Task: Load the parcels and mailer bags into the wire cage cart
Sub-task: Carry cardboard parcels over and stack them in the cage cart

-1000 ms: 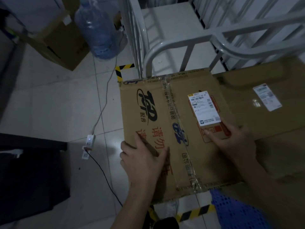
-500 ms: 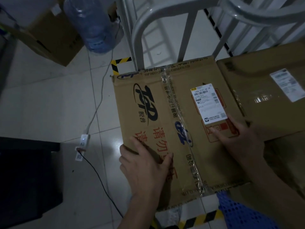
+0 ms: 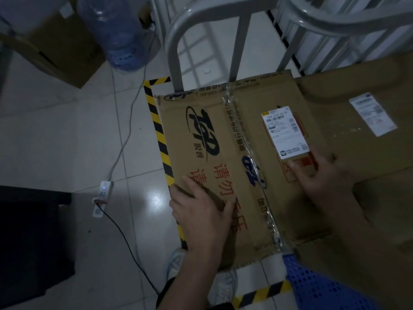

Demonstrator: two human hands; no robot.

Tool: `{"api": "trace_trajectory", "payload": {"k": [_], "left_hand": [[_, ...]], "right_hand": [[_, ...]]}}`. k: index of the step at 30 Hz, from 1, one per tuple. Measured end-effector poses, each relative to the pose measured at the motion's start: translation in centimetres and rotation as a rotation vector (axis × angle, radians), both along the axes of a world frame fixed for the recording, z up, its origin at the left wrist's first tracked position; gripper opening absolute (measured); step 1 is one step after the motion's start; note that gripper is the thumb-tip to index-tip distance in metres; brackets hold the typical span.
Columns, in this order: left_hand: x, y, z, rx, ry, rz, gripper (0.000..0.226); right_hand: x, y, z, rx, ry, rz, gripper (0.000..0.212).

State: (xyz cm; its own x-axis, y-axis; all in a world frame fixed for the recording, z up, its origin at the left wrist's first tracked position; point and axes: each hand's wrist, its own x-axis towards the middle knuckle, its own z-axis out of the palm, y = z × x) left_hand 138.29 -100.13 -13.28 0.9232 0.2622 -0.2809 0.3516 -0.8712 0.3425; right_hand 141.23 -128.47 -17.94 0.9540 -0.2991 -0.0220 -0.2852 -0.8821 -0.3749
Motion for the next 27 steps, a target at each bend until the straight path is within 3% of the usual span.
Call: {"api": "trace_trajectory", "payload": {"k": [6, 9, 12, 15, 24, 27], "left_hand": [[0.9, 0.3, 1.0, 0.006, 0.100, -0.022, 0.121], [1.5, 1.0, 3.9, 0.052, 0.138, -0.119, 0.097], [2.1, 1.9, 8.2, 0.155, 0.131, -0.210, 0.072], [2.7, 3.1, 12.8, 0.210, 0.159, -0.236, 0.062], [-0.5, 7.2, 26.6, 0.258, 0.148, -0.190, 0.061], [-2.0, 9.8, 30.0, 0.203, 0.065, -0.154, 0.062]], "right_hand": [[0.2, 0.7, 0.9, -0.075, 0.268, -0.040, 0.082], [0.0, 2.7, 4.8, -0.194, 0.368, 0.042, 0.072], [-0.9, 4.8, 9.0, -0.320, 0.259, 0.189, 0.053], [-1.1, 6.9, 13.5, -0.322, 0.194, 0.194, 0.053], [-5.6, 7.9, 25.5, -0.178, 0.267, 0.098, 0.059], [-6.6, 8.1, 29.3, -0.176, 0.271, 0.101, 0.059]]}}
